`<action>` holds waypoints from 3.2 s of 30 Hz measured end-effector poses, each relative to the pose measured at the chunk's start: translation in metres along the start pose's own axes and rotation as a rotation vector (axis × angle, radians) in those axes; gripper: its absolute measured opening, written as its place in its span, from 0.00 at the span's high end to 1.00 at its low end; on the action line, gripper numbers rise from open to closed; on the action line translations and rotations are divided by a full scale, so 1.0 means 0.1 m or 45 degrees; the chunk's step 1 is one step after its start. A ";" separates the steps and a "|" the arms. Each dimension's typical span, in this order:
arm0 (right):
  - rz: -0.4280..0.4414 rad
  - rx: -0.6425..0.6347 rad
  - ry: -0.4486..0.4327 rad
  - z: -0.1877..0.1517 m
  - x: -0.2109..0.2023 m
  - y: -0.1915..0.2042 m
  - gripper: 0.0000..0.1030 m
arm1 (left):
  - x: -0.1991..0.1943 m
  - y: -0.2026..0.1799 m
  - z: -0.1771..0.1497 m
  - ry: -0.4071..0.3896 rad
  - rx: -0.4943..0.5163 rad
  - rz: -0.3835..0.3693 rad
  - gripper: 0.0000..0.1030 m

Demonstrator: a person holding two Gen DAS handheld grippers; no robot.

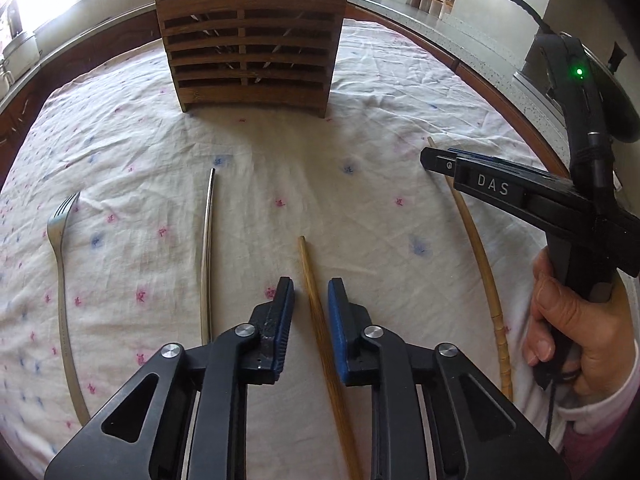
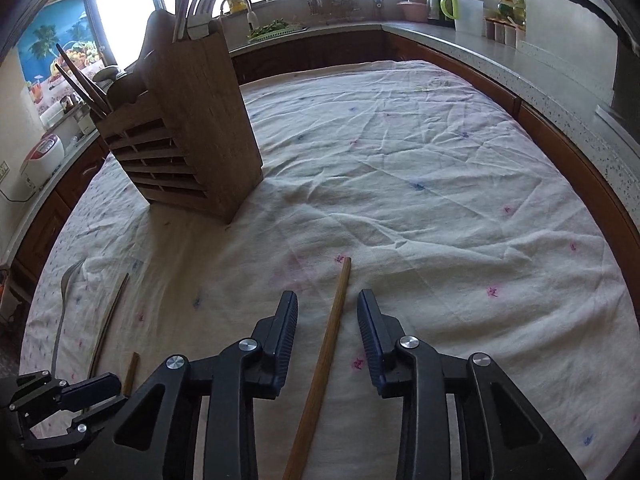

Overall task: Organize utensils
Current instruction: 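Close the left tool on a wooden chopstick while the right tool grasps another, then carry both wooden chopsticks into the wooden holder and open both tools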

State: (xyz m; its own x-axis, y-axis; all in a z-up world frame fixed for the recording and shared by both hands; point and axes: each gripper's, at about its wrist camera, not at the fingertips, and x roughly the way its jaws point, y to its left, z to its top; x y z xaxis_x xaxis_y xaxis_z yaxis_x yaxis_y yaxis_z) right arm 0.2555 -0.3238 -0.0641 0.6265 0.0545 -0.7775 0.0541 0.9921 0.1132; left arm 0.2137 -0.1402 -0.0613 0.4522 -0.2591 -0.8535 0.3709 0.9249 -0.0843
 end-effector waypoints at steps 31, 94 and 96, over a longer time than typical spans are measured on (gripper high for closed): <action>0.272 0.087 -0.334 0.05 -1.46 0.19 0.95 | -1.17 0.59 0.04 -0.301 -0.218 -0.199 0.95; 0.293 0.004 -0.786 1.54 -2.06 0.59 0.95 | -2.38 1.25 1.53 -0.912 -0.299 -0.103 0.95; 0.283 0.004 -0.804 1.62 -2.05 0.60 0.95 | -2.38 1.27 1.63 -0.939 -0.307 -0.106 0.95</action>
State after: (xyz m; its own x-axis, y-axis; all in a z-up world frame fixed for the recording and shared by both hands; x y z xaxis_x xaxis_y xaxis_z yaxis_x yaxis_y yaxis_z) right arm 0.2568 -0.2935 0.2021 0.9578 0.1800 -0.2241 -0.1271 0.9645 0.2315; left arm 0.2850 -0.0062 0.2151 0.8845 -0.3704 -0.2837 0.2790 0.9073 -0.3146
